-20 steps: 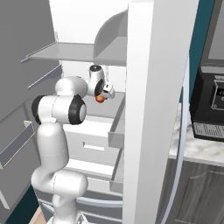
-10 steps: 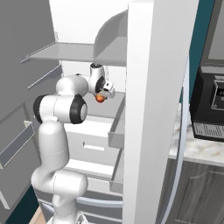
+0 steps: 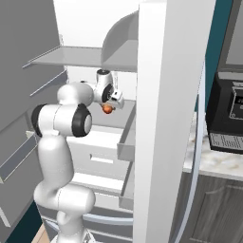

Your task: Retrieve the apple and peach from the fridge and place them into the bowl on the dining table.

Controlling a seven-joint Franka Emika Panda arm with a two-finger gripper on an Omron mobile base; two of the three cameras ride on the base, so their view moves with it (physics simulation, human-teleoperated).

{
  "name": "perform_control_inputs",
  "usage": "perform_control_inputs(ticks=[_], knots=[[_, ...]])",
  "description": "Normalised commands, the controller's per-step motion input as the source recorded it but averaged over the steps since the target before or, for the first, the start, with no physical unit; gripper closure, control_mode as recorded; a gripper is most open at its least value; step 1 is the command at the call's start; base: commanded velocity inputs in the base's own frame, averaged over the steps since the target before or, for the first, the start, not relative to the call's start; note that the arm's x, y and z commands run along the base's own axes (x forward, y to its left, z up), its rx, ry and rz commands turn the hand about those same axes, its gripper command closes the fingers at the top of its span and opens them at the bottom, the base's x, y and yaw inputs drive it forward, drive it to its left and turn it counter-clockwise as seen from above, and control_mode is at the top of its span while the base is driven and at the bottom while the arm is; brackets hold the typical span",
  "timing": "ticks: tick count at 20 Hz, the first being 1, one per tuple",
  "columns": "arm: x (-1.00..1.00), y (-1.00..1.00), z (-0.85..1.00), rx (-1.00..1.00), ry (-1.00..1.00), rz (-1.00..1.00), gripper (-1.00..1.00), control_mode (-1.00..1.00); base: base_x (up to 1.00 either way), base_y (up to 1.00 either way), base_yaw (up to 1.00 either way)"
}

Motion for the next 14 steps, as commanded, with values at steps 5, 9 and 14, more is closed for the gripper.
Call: perform_control_inputs(ticks=[5,9,14], knots=[[-0.93,-0.05,0.0,0.0,-0.09,0.0,1.0,-1.0,0.0,0.0,0.0],[-1.0,-0.04,0.08,0.0,-0.22,0.0,1.0,-1.0,0.0,0.0,0.0],[-1.0,-0.04,0.34,0.0,-0.2,0.0,1.0,-1.0,0.0,0.0,0.0]])
